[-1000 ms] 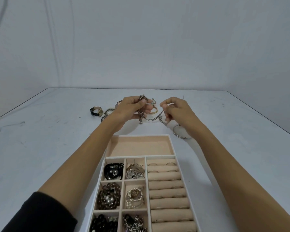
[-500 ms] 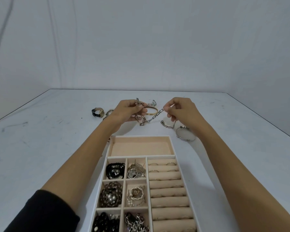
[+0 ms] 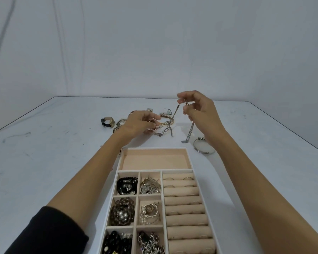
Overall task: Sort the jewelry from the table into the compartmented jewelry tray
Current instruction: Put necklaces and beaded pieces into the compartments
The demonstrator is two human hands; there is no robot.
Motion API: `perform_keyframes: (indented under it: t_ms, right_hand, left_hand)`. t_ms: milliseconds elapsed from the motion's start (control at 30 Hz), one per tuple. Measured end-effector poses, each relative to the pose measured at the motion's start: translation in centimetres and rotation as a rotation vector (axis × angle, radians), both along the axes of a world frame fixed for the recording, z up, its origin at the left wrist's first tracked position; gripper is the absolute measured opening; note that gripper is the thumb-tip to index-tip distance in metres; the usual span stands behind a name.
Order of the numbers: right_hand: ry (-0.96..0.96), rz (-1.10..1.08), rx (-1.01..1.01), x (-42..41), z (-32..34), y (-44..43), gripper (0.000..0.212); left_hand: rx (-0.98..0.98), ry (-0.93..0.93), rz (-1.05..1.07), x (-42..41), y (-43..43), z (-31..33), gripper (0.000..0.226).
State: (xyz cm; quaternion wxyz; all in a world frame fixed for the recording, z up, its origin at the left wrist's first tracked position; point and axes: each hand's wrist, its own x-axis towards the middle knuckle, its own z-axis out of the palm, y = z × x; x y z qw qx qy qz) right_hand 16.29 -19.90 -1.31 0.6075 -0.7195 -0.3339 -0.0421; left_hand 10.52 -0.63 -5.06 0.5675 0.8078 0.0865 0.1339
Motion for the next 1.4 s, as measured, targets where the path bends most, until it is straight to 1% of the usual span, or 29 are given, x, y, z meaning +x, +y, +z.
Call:
perform_keyframes:
  t_ms: [133, 233, 433, 567, 633, 733, 833, 900, 1067, 1267, 1400]
  right_hand:
    - [-0.047, -0.029, 0.018, 0.0, 0.1, 0.0, 0.043]
    - [-0.070, -0.041, 0.021, -0.1, 0.1, 0.0, 0.044]
    - [-0.073, -0.027, -0.002, -0.1, 0.0, 0.0, 0.043]
    - [-0.058, -0.014, -0.022, 0.2, -0.5, 0.0, 0.033]
    - [-0.030, -0.007, -0.039, 0.4, -0.8, 0.0, 0.023]
    - [-0.030, -0.034, -0.134, 0.8, -1.5, 0.1, 0.014]
    - [-0.044, -0.058, -0.283, 1.0, -2.5, 0.3, 0.011]
    - [-0.040, -0.047, -0.347, 1.0, -3.1, 0.4, 0.012]
    - [-0.032, -0.021, -0.335, 1.0, -3.5, 0.5, 0.009]
    - [-0.072, -0.099, -0.396, 1.5, -3.8, 0.7, 0.008]
    - [-0.118, -0.154, -0.417, 1.5, -3.8, 0.5, 0.005]
  left_hand:
    - [0.102, 0.006, -0.022, 0.0, -0.1, -0.2, 0.033]
    - [0.141, 0.015, -0.041, 0.0, -0.2, -0.1, 0.035]
    - [0.180, 0.003, -0.087, 0.0, -0.6, -0.2, 0.014]
    - [0.218, -0.025, -0.070, 0.1, -0.7, -0.2, 0.010]
    - [0.213, -0.036, -0.073, 0.0, -0.9, -0.1, 0.012]
    - [0.167, -0.064, -0.067, -0.3, -1.4, 0.3, 0.016]
    - [0.106, -0.097, -0.078, -0.4, -1.8, 0.7, 0.011]
    - [0.092, -0.106, -0.088, -0.5, -1.9, 0.8, 0.011]
    - [0.098, -0.122, -0.083, -0.5, -2.0, 0.8, 0.012]
    - [0.142, -0.150, -0.034, -0.2, -1.8, 0.3, 0.005]
    - [0.119, -0.119, -0.050, -0.2, -1.5, 0.2, 0.003]
